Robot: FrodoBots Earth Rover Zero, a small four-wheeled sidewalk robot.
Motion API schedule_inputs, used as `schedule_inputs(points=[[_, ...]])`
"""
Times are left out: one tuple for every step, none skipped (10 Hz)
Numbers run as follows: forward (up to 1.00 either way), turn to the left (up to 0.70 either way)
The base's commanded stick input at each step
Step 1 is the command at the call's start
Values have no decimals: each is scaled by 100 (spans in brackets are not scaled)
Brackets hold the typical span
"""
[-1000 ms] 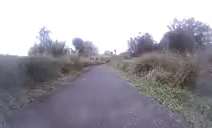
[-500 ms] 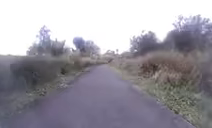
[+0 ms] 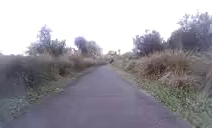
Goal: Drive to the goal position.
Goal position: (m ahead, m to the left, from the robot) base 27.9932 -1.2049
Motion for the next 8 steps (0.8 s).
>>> schedule_inputs(points=[[70, -28], [70, -35], [70, -35], [70, -35], [70, 0], [70, 0], [70, 0], [70, 0]])
